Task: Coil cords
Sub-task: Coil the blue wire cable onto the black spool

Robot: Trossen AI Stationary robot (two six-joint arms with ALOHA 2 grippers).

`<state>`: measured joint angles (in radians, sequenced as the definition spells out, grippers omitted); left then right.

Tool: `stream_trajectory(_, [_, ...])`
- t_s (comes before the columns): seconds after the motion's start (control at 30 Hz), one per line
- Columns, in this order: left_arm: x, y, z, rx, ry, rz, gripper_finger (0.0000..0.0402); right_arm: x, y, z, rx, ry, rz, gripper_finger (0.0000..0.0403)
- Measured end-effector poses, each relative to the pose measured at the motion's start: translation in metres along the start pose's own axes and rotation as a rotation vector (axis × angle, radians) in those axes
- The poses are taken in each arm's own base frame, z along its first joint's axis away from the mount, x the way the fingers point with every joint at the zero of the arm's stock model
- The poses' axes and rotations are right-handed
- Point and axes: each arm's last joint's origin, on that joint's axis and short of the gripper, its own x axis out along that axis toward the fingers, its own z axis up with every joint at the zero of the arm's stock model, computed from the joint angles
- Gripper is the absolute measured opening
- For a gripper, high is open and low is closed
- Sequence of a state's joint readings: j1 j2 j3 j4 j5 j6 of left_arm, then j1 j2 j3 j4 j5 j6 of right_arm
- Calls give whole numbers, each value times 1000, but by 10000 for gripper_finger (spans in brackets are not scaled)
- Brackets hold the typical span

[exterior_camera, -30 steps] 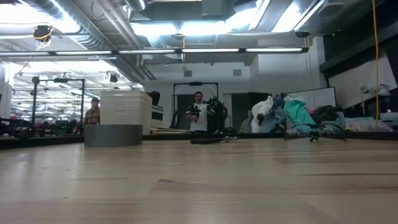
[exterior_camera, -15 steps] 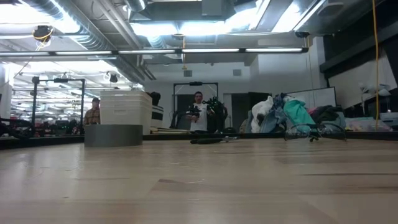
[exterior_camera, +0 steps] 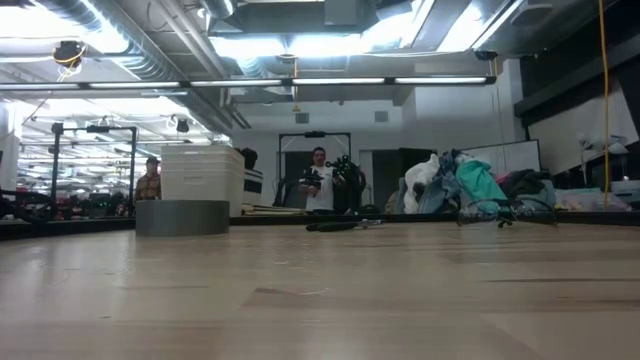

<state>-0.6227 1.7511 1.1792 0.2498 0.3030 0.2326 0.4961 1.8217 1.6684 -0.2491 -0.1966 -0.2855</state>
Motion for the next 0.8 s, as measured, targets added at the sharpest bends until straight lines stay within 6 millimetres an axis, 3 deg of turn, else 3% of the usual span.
stream_trajectory(0.2, [1, -13, 16, 171, -105, -2, 0, 7, 3, -15, 113, 106, -9, 0])
stream_trajectory(0.33, [-1, -14, 20, 209, -82, 122, 0, 10, 22, -12, 113, 122, 0, 0])
stream_trajectory(0.47, [-4, -9, 22, 197, -54, 259, 0, 16, 45, -11, 94, 155, -2, 0])
stream_trajectory(0.6, [-5, -8, 21, 159, -41, 284, 0, 16, 63, -8, 77, 187, -64, 0])
stream_trajectory(0.8, [-4, -10, 20, 89, -44, 276, 0, 8, 74, 0, 38, 191, -153, 0])
